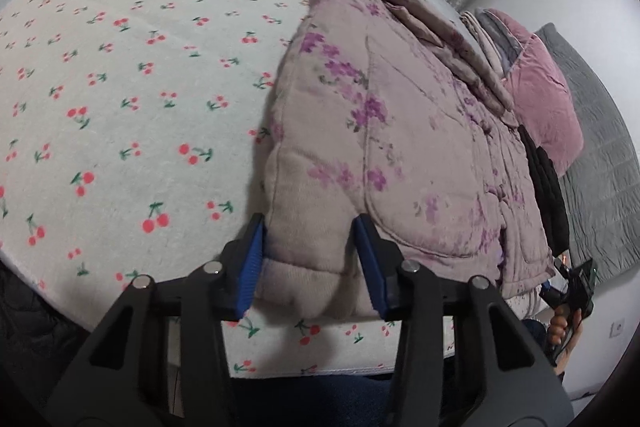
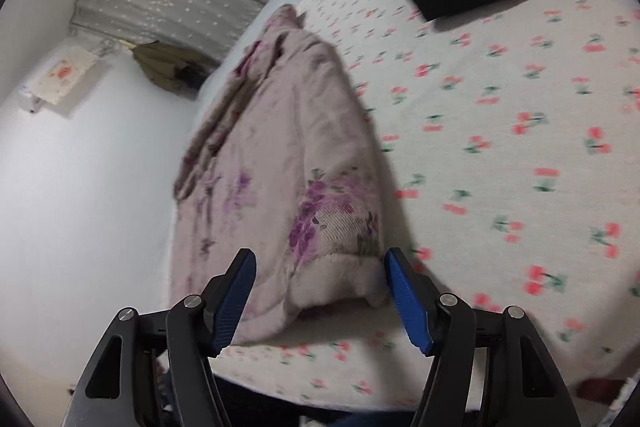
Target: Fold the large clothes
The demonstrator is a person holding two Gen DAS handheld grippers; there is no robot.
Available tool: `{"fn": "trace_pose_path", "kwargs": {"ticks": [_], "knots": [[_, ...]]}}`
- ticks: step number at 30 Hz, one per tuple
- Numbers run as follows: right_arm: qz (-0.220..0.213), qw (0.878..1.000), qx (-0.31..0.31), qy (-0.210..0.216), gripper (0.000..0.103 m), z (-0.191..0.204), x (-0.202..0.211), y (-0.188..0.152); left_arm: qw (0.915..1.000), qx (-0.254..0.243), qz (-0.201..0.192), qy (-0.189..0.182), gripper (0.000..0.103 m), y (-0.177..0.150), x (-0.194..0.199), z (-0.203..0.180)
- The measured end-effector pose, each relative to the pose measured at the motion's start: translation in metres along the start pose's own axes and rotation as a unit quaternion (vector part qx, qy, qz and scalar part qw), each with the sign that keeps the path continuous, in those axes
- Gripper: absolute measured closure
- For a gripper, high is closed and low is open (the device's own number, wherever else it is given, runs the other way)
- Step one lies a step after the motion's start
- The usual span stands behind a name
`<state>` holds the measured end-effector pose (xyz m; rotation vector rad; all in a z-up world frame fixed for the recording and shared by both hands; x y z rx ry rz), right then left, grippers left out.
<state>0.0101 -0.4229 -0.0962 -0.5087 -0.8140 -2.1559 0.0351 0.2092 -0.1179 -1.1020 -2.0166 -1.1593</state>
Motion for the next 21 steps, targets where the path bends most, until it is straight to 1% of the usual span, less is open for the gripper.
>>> {"fn": "trace_pose_path", "kwargs": {"ticks": [2, 4, 8, 9, 11, 13, 15, 18, 21], "knots": [[0.007, 1.000, 0.013, -0.020, 0.036, 0.008, -0.009, 0.003, 0.9999, 0.002, 0.010, -0.002, 0.056, 0.003, -0.005, 0.002], [0.013, 0.999, 0.020, -0.030, 0.036, 0.012, -0.015, 0.004, 0.9998, 0.006, 0.016, -0.005, 0.056, 0.006, -0.009, 0.003], [0.008, 0.999, 0.010, -0.046, 0.039, 0.009, -0.019, 0.006, 0.9997, -0.005, 0.022, 0.009, 0.053, 0.011, -0.015, -0.002], [0.003, 0.998, 0.007, -0.066, 0.041, 0.007, -0.020, 0.007, 0.9997, -0.007, 0.020, 0.014, 0.053, 0.012, -0.016, -0.003], [0.001, 0.996, 0.020, -0.089, 0.041, 0.010, -0.022, 0.008, 0.9995, -0.011, 0.020, 0.022, 0.050, 0.013, -0.017, -0.004], [0.010, 0.995, 0.042, -0.095, 0.041, 0.017, -0.027, 0.007, 0.9993, -0.017, 0.023, 0.025, 0.048, 0.014, -0.019, -0.007], [0.018, 0.994, 0.048, -0.099, 0.041, 0.021, -0.032, 0.007, 0.9989, -0.017, 0.027, 0.035, 0.048, 0.015, -0.021, -0.010], [0.020, 0.994, 0.039, -0.103, 0.041, 0.019, -0.036, 0.010, 0.9988, -0.002, 0.029, 0.040, 0.048, 0.018, -0.023, -0.013], [0.015, 0.993, 0.035, -0.108, 0.041, 0.021, -0.040, 0.011, 0.9980, -0.004, 0.033, 0.054, 0.048, 0.019, -0.028, -0.021]]}}
Point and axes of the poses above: each gripper's, at about its wrist camera, not at the fingertips, and x roughly against the way its jaws point, z to its left, y to its top, the point moved 1 cm from there along -x, roughly the way its jaws point, and after that the axes turned 2 degrees about -x, right-handed, at the moved point
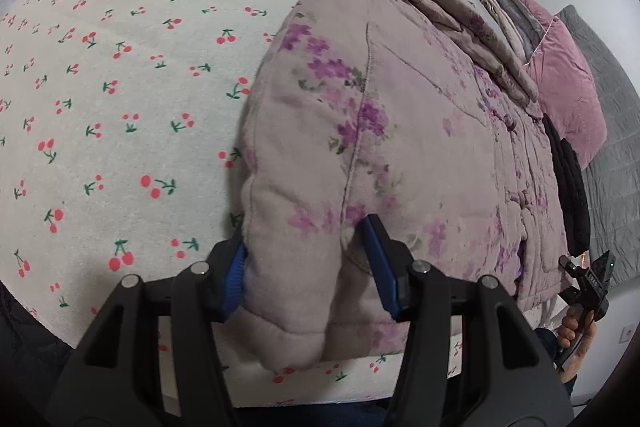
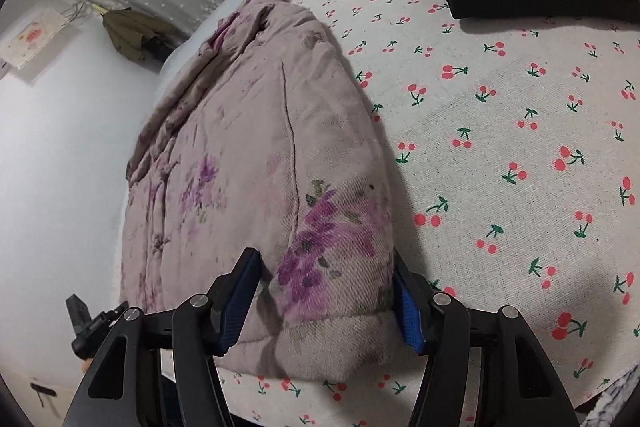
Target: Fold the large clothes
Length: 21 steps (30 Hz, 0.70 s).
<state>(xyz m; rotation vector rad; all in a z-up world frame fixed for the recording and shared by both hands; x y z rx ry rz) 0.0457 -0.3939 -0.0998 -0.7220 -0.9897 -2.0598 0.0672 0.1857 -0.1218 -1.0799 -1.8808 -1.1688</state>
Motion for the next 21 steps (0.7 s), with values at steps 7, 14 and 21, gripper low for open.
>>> {"fn": "trace_pose_path", "kwargs": {"ticks": [7, 14, 21], "knots": [[-0.008, 1.000, -0.001, -0.003, 0.044, 0.001, -0.001, 0.000, 0.9996, 0.000, -0.008, 0.028, 0.067, 0.000, 0.000, -0.009], [-0.005, 1.000, 0.013, -0.018, 0.065, 0.006, -0.003, 0.000, 0.9971, -0.030, 0.003, 0.069, 0.062, 0.002, -0.007, -0.021], [0.011, 1.000, 0.002, -0.003, 0.064, -0.002, -0.008, 0.002, 0.9976, -0.023, 0.009, 0.064, 0.059, 0.004, -0.011, -0.019]]}}
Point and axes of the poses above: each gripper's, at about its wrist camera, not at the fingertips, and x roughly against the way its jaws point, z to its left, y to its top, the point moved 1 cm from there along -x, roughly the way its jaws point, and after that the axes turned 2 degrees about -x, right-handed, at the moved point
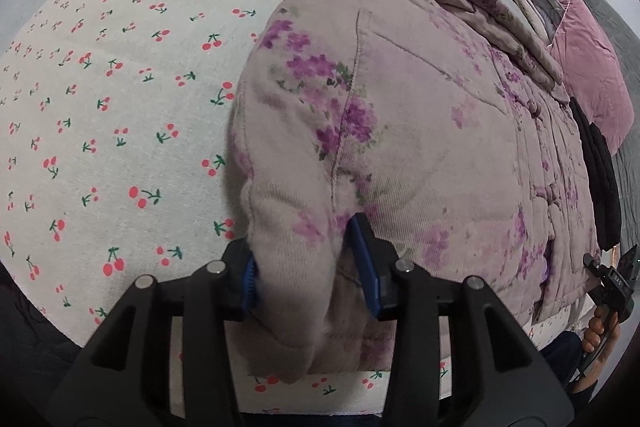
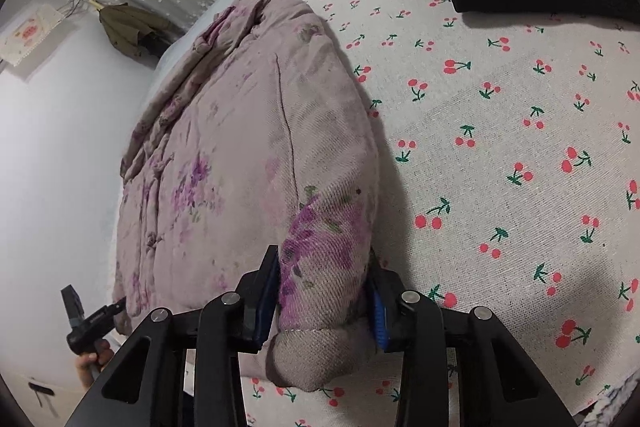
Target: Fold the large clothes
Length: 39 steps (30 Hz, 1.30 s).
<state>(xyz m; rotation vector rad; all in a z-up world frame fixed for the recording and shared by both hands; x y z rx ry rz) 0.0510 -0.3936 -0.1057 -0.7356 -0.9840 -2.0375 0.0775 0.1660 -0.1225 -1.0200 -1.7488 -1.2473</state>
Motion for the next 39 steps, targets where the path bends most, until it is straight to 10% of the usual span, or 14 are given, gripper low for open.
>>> {"fn": "trace_pose_path", "kwargs": {"ticks": [8, 14, 25, 34, 39], "knots": [[-0.024, 0.999, 0.021, 0.008, 0.080, 0.007, 0.010, -0.005, 0.9995, 0.006, -0.030, -0.011, 0.084, -0.002, 0.013, -0.004], [-0.092, 0.991, 0.006, 0.094, 0.089, 0.017, 0.049, -0.018, 0.9956, 0.005, -0.083, -0.044, 0.087, -0.009, 0.057, -0.002], [-0.165, 0.976, 0.090, 0.111, 0.091, 0.069, 0.142, -0.052, 0.9860, -0.029, -0.147, -0.073, 0.088, -0.053, 0.148, -0.004], [-0.265, 0.934, 0.170, 0.168, 0.091, 0.118, 0.260, -0.098, 0.9569, -0.072, -0.244, -0.141, 0.088, -0.097, 0.275, -0.023], [-0.237, 0.947, 0.159, 0.150, 0.091, 0.111, 0.235, -0.085, 0.9724, -0.029, -0.194, -0.126, 0.088, -0.079, 0.225, -0.010]]}}
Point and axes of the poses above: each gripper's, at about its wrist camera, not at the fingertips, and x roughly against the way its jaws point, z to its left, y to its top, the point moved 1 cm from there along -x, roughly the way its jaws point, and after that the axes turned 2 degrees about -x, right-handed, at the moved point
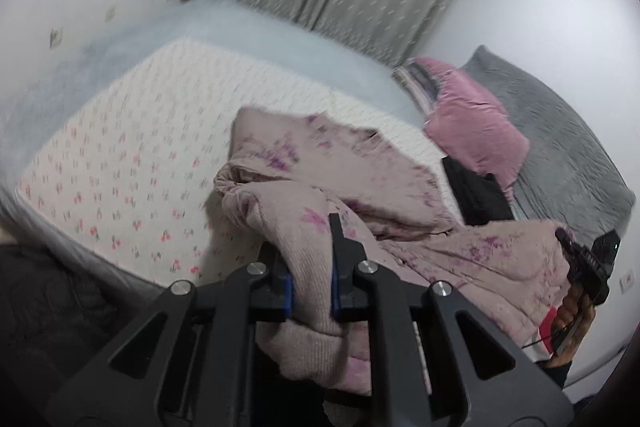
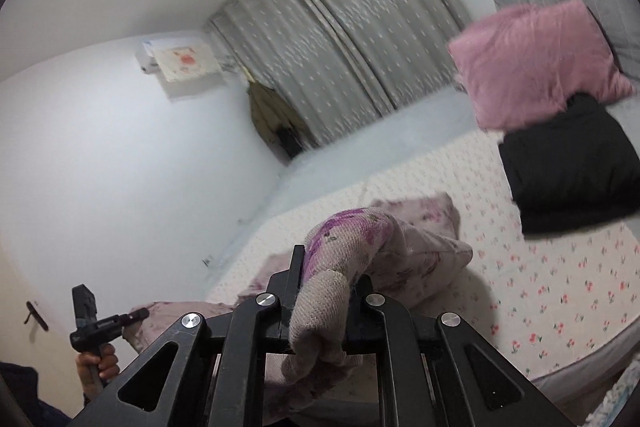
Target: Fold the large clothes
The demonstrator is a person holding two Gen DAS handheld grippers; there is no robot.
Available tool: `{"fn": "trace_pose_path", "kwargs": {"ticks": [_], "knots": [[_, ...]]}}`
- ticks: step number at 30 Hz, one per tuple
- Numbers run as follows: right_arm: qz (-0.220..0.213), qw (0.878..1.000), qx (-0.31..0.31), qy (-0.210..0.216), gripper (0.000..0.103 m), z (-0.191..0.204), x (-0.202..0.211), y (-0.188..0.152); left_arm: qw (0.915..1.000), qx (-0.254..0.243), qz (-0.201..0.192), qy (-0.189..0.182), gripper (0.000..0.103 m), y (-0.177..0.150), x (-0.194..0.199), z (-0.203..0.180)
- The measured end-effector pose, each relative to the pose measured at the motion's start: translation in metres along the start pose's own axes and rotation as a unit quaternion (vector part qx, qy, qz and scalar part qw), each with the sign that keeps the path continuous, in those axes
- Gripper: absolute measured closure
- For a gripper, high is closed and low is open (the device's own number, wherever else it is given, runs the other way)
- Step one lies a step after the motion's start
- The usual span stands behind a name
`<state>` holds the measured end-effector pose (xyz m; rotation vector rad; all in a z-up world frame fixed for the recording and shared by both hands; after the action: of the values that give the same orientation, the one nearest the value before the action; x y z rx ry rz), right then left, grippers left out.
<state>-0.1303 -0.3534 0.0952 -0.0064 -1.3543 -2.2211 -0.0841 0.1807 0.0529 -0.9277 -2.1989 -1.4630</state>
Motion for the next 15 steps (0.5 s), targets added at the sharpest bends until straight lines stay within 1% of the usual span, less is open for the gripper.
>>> {"fn": "trace_pose_path", "kwargs": {"ticks": [2, 3, 5, 6, 9, 10, 11, 12, 13, 14, 15], "knots": [[0.022, 0.999, -0.035, -0.007, 0.091, -0.020, -0.020, -0.004, 0.9989, 0.041, 0.022, -0.010, 0.088, 0.000, -0.020, 0.016], [0.031, 0.998, -0.054, -0.007, 0.090, -0.030, -0.030, -0.006, 0.9980, 0.055, 0.025, -0.017, 0.088, 0.002, -0.023, 0.021], [0.031, 0.997, -0.077, 0.005, 0.090, -0.041, -0.041, -0.001, 0.9965, 0.078, 0.015, -0.023, 0.088, 0.016, -0.028, 0.029], [0.023, 0.996, -0.086, 0.018, 0.090, -0.044, -0.045, 0.006, 0.9963, 0.083, 0.008, -0.023, 0.088, 0.025, -0.029, 0.027], [-0.004, 0.994, -0.094, 0.050, 0.090, -0.039, -0.064, 0.042, 0.9950, 0.092, -0.024, -0.031, 0.087, 0.076, -0.043, 0.014], [-0.012, 0.994, -0.095, 0.060, 0.090, -0.034, -0.080, 0.062, 0.9941, 0.098, -0.033, -0.031, 0.087, 0.101, -0.057, 0.009], [-0.014, 0.993, -0.099, 0.065, 0.089, -0.032, -0.094, 0.077, 0.9933, 0.107, -0.034, -0.029, 0.085, 0.117, -0.069, 0.009], [-0.015, 0.991, -0.112, 0.069, 0.088, -0.034, -0.117, 0.096, 0.9920, 0.121, -0.027, -0.025, 0.083, 0.141, -0.095, 0.008], [-0.014, 0.989, -0.131, 0.066, 0.086, -0.040, -0.147, 0.115, 0.9919, 0.125, -0.015, -0.014, 0.079, 0.166, -0.127, 0.009], [-0.013, 0.988, -0.141, 0.055, 0.084, -0.048, -0.172, 0.127, 0.9915, 0.130, 0.000, -0.010, 0.070, 0.181, -0.160, 0.013], [-0.007, 0.988, -0.150, 0.025, 0.079, -0.061, -0.206, 0.139, 0.9900, 0.140, 0.016, -0.011, 0.062, 0.191, -0.189, 0.020]]}}
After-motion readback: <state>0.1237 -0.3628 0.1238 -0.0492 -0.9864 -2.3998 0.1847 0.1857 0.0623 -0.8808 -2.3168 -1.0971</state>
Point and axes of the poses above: each gripper's, at about its wrist camera, not at the fingertips, and x roughly against the way its jaws point, z to its left, y to its top, the point moved 1 cm from there along -x, roughly the way its jaws point, and after that the axes turned 2 degrees about -x, right-handed, at the moved point
